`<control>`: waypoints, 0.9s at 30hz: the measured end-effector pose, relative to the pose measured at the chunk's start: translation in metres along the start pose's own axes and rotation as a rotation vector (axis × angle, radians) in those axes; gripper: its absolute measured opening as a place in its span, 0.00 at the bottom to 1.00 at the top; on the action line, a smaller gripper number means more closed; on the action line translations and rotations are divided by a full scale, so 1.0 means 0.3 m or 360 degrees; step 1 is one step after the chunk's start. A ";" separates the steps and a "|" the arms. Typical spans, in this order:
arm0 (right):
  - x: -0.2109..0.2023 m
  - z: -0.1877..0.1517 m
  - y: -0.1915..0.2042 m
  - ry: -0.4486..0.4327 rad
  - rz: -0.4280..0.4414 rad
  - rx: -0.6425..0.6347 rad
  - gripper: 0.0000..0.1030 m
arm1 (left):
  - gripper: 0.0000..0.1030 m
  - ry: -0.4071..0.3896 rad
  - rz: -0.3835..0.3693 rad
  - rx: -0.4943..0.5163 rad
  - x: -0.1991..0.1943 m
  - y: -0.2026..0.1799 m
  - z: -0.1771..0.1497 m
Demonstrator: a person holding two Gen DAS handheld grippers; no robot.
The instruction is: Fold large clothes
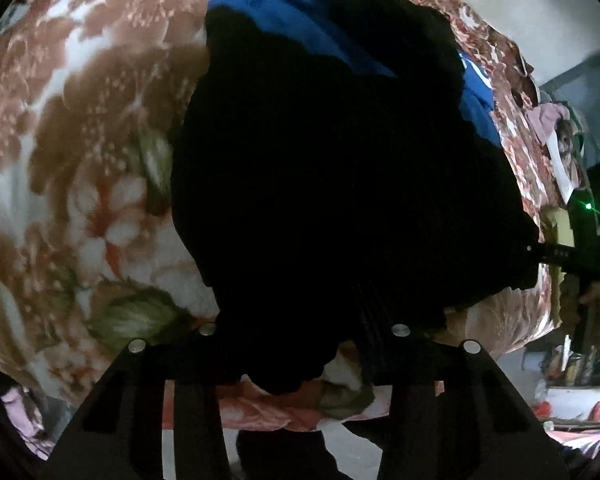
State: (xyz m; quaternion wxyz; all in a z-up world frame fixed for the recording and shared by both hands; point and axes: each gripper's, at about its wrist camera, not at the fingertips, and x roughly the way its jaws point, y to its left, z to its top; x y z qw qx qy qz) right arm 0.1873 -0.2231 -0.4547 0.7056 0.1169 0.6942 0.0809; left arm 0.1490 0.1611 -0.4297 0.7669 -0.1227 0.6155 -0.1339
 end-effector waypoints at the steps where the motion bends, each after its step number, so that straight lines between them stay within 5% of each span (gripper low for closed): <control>1: 0.005 -0.001 0.017 0.0003 -0.0014 -0.0036 0.43 | 0.39 0.0000 -0.0005 -0.0005 0.004 0.000 0.002; 3: 0.030 0.005 0.031 0.0008 -0.0048 -0.0085 0.40 | 0.35 0.0049 0.0026 -0.0018 0.045 0.024 -0.003; 6: 0.039 0.015 0.016 0.0035 0.0035 0.0002 0.20 | 0.32 0.0018 0.0093 0.0011 0.031 -0.017 0.019; 9: -0.029 0.018 0.064 0.0020 0.0024 -0.0091 0.18 | 0.32 0.0058 0.0250 0.0095 0.005 -0.064 0.037; 12: -0.080 0.035 0.095 0.0032 0.0066 -0.0099 0.18 | 0.50 0.0019 0.0386 0.0125 -0.032 -0.098 0.062; 16: -0.053 0.038 0.059 0.0072 0.0081 -0.0101 0.19 | 0.50 0.0044 0.0319 0.0008 -0.019 -0.080 0.111; 19: 0.004 0.013 0.005 0.0128 0.0118 -0.0054 0.22 | 0.16 0.0054 0.0232 -0.0136 0.003 -0.058 0.132; 22: 0.021 0.026 -0.003 0.0144 0.0161 -0.0051 0.20 | 0.16 0.0216 0.0231 -0.0219 0.081 -0.041 0.118; 23: 0.022 0.026 -0.003 0.0151 0.0175 -0.0054 0.19 | 0.17 0.0245 0.0239 -0.0278 0.091 -0.025 0.109; 26: 0.016 0.031 -0.021 0.0173 0.0220 -0.0071 0.19 | 0.47 0.0230 0.0296 -0.0401 0.070 0.001 0.102; 27: 0.019 0.034 -0.030 0.0184 0.0230 -0.0084 0.21 | 0.49 0.0229 0.0326 -0.0404 0.067 0.006 0.096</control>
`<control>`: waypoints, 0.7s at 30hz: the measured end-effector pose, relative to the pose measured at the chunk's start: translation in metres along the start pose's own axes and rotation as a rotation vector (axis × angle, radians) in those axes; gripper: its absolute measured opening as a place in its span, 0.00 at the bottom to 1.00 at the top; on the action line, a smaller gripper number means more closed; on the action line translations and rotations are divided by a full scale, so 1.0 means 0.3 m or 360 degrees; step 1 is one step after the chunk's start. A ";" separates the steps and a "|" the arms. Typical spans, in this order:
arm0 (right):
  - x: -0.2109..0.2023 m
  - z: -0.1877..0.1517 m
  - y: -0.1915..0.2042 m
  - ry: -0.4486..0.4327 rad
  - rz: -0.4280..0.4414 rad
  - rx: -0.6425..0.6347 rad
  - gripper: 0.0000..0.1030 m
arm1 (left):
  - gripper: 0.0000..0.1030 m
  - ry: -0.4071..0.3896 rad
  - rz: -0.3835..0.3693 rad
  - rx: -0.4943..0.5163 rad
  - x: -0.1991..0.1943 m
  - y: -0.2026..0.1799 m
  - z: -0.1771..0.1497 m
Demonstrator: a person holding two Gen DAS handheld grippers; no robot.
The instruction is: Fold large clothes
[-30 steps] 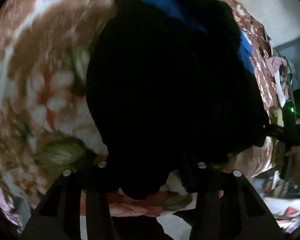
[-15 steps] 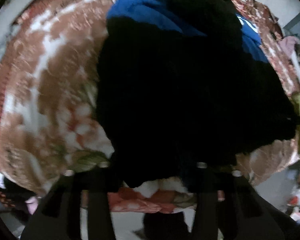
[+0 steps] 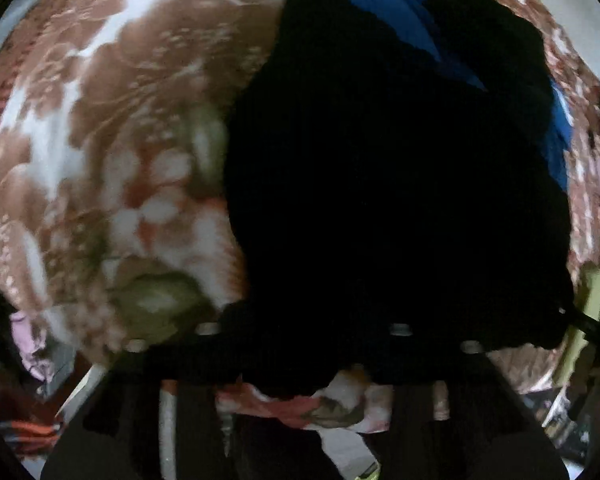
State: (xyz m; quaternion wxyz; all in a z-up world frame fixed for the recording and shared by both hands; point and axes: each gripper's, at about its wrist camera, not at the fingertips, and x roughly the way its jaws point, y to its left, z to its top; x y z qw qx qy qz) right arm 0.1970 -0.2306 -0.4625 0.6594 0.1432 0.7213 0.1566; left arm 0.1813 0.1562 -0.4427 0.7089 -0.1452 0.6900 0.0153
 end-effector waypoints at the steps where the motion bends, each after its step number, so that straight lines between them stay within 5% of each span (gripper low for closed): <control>1: 0.005 0.003 -0.006 0.0012 0.0002 -0.0014 0.27 | 0.49 0.0013 0.0024 0.0000 0.007 0.003 -0.006; 3: 0.024 0.013 -0.014 0.0038 0.0007 -0.0045 0.30 | 0.47 0.0088 0.0060 -0.0019 0.040 0.001 -0.024; 5: 0.038 0.029 -0.013 0.0051 0.0026 -0.0053 0.25 | 0.18 0.0105 0.0075 -0.0004 0.046 -0.027 -0.032; 7: 0.021 0.035 0.002 0.0055 0.0051 -0.0070 0.17 | 0.13 0.0060 0.0123 0.0067 0.003 -0.089 -0.027; 14: -0.206 0.028 0.015 0.0055 0.0163 -0.0216 0.13 | 0.12 -0.0074 0.0032 0.0112 -0.231 -0.235 0.076; 21: -0.375 0.138 0.095 -0.0084 0.0178 -0.0399 0.13 | 0.12 -0.0175 -0.0233 0.0240 -0.316 -0.412 0.241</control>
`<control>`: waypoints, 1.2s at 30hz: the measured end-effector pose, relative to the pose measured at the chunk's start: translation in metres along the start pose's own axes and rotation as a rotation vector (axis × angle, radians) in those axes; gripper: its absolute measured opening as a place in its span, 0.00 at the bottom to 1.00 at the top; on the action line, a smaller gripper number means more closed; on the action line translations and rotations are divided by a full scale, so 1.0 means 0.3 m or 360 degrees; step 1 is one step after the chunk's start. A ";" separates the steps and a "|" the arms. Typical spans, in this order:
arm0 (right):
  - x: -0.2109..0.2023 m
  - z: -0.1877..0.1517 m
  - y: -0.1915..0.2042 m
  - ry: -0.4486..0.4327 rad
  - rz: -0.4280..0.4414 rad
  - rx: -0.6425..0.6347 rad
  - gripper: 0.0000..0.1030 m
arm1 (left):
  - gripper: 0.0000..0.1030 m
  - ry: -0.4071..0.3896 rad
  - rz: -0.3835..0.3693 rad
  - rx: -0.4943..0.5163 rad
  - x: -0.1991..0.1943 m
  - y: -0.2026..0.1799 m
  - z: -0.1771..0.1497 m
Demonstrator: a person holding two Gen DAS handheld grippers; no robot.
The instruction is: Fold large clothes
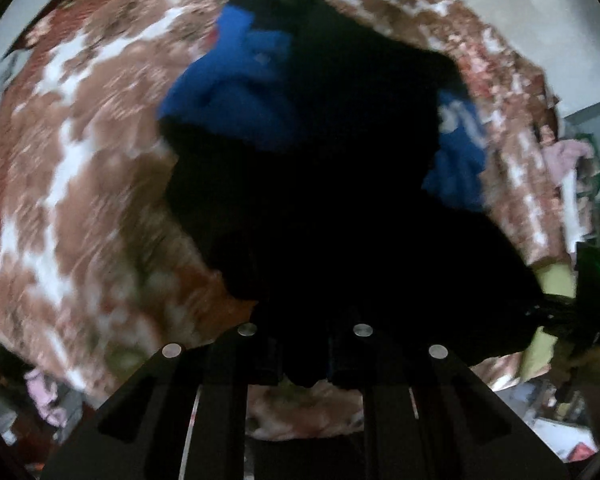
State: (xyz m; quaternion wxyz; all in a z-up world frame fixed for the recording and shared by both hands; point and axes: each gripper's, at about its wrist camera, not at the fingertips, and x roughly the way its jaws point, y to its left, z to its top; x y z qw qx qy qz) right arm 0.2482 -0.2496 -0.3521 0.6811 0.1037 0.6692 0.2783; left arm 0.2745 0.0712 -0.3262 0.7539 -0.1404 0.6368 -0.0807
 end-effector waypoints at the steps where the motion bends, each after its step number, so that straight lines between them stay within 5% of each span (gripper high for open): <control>1: -0.018 0.035 0.017 -0.0039 -0.0007 -0.0023 0.13 | 0.12 -0.0010 -0.0024 0.0005 -0.003 -0.012 0.021; 10: -0.194 0.335 0.080 -0.0363 -0.0156 -0.0133 0.12 | 0.11 -0.0245 -0.0075 0.0246 -0.081 -0.116 0.302; 24: -0.326 0.818 -0.007 -0.0721 -0.0356 -0.0075 0.12 | 0.11 -0.0573 -0.0159 0.0437 -0.100 -0.200 0.915; 31: -0.232 1.092 -0.203 -0.0732 -0.0493 0.0061 0.12 | 0.12 -0.0532 -0.0058 0.0269 0.073 -0.111 1.187; 36: -0.113 1.218 -0.399 -0.0616 -0.0539 0.0193 0.12 | 0.13 -0.0329 0.0066 0.0065 0.313 0.047 1.311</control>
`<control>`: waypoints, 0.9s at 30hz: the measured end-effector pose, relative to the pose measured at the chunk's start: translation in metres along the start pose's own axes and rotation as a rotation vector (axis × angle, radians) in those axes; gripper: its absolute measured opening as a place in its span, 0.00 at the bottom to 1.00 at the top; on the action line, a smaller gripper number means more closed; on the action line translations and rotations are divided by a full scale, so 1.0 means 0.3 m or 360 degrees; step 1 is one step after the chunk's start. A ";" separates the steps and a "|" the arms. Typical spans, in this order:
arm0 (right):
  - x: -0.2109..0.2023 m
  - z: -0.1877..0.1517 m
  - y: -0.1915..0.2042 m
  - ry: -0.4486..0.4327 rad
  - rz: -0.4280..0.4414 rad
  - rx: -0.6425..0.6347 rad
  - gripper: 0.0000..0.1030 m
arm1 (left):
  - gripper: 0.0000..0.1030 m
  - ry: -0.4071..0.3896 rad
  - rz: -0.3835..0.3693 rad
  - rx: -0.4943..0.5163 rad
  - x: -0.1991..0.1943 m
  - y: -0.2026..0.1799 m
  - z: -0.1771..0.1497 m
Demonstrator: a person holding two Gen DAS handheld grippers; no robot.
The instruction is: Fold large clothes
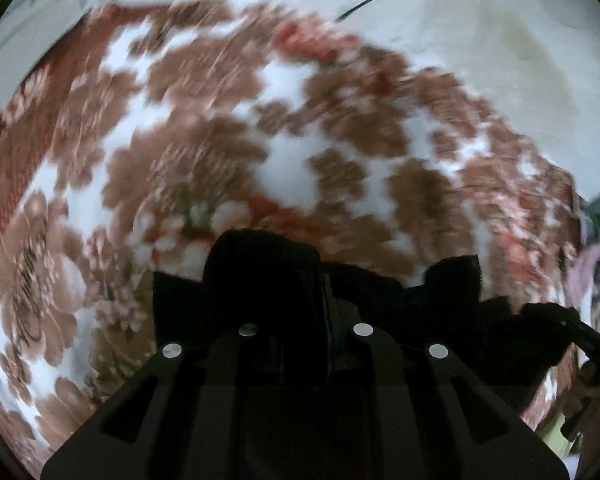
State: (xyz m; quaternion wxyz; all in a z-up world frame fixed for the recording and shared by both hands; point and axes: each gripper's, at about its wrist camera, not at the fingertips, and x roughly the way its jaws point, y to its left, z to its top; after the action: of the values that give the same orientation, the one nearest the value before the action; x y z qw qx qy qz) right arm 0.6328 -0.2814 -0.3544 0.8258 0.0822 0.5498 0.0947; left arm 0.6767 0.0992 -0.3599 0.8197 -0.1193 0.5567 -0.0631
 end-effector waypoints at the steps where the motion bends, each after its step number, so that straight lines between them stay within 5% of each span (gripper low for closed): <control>1: 0.030 0.000 -0.019 0.0019 -0.0018 0.0007 0.12 | 0.15 0.0037 0.0020 -0.0013 0.038 0.020 -0.003; 5: 0.116 -0.003 -0.102 0.0114 0.0039 0.0055 0.13 | 0.30 0.0177 0.0053 -0.0088 0.180 0.123 -0.043; 8: 0.090 0.001 -0.129 0.0149 0.0143 0.0058 0.19 | 0.38 0.0192 -0.0045 -0.0100 0.170 0.153 -0.047; 12: 0.009 0.008 -0.158 0.0206 0.0269 0.0100 0.38 | 0.61 0.0153 -0.0153 -0.0143 0.099 0.195 -0.034; 13: -0.018 0.009 -0.160 0.0216 0.0283 0.0100 0.50 | 0.71 0.0123 -0.0161 -0.0139 0.071 0.203 -0.032; 15: -0.065 0.010 -0.164 0.0214 0.0326 0.0116 0.93 | 0.77 0.0053 -0.0154 -0.0106 0.016 0.207 -0.032; 20: -0.170 -0.013 -0.184 0.0053 0.0034 -0.0005 0.95 | 0.88 -0.0125 0.0080 0.0059 -0.103 0.236 -0.092; 24: -0.133 -0.166 -0.200 0.0051 -0.0111 -0.0043 0.95 | 0.88 -0.0022 0.0289 0.0236 -0.096 0.292 -0.220; 27: -0.071 -0.296 -0.198 0.0143 -0.0123 -0.0023 0.95 | 0.88 0.0058 0.0241 0.0307 -0.096 0.311 -0.322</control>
State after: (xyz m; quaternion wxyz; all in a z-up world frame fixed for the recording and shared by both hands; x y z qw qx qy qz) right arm 0.5468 -0.3414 -0.3837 0.8039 0.0506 0.5884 0.0703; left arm 0.5737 0.1839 -0.3927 0.8196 0.0037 0.5702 -0.0566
